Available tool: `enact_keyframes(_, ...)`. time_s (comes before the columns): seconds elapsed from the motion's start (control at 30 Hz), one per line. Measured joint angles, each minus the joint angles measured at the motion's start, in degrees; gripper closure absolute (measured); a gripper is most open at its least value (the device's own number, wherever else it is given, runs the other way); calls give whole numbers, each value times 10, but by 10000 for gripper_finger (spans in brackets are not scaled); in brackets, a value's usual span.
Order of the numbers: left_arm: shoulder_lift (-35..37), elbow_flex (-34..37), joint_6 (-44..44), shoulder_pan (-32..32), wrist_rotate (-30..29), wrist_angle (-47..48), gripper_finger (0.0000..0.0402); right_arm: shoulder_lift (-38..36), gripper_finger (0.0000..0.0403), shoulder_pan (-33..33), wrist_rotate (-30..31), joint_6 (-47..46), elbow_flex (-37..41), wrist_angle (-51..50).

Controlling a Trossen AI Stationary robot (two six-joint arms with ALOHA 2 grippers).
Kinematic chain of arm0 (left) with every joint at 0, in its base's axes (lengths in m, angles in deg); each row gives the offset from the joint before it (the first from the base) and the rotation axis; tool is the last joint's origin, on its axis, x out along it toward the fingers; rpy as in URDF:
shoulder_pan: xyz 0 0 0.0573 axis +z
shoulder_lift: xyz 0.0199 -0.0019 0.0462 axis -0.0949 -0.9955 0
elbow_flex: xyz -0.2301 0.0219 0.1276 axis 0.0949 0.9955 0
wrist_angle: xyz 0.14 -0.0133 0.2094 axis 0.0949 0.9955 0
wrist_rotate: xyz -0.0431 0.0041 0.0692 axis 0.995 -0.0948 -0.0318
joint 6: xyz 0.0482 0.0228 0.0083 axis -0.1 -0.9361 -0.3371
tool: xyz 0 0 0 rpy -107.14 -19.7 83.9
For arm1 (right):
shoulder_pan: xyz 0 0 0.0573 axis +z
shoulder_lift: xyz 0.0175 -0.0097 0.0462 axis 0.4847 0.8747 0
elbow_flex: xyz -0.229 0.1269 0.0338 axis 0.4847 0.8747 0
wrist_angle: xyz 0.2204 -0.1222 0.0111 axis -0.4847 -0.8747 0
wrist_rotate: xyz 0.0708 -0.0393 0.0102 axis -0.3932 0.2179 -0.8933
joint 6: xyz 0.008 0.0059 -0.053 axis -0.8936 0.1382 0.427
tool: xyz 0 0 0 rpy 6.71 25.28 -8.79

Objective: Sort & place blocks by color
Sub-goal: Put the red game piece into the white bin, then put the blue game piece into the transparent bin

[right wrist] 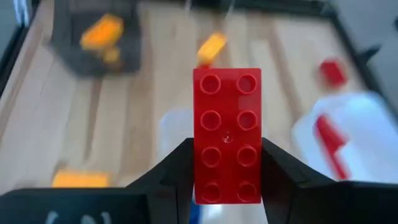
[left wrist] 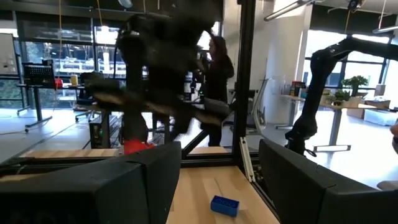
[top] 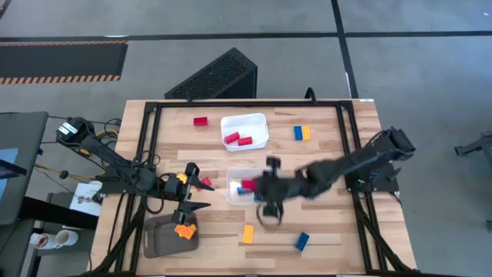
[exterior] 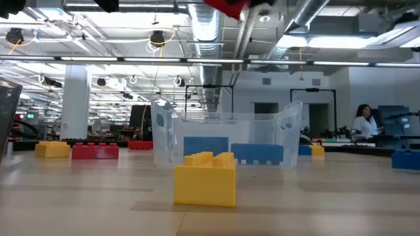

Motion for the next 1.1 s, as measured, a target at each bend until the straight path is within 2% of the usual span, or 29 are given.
enact_keyframes(0.13,0,0,1,0,0,0,196,-9,273,-93,-65,64,-1,34)
enact_keyframes(0.3,0,0,2,0,0,1,196,-3,258,-216,-136,97,5,58)
enact_keyframes(0.47,0,0,2,0,0,2,196,3,254,-324,-255,96,85,190)
enact_keyframes(0.6,0,0,-2,0,0,6,196,1,267,-384,-276,69,159,288)
enact_keyframes(0.7,0,0,-6,2,0,9,196,7,257,-414,-277,56,192,313)
enact_keyframes(0.8,0,0,-7,6,0,10,197,6,230,-429,-277,55,207,314)
enact_keyframes(1.1,0,0,8,19,0,12,197,6,160,-429,-297,45,208,307)
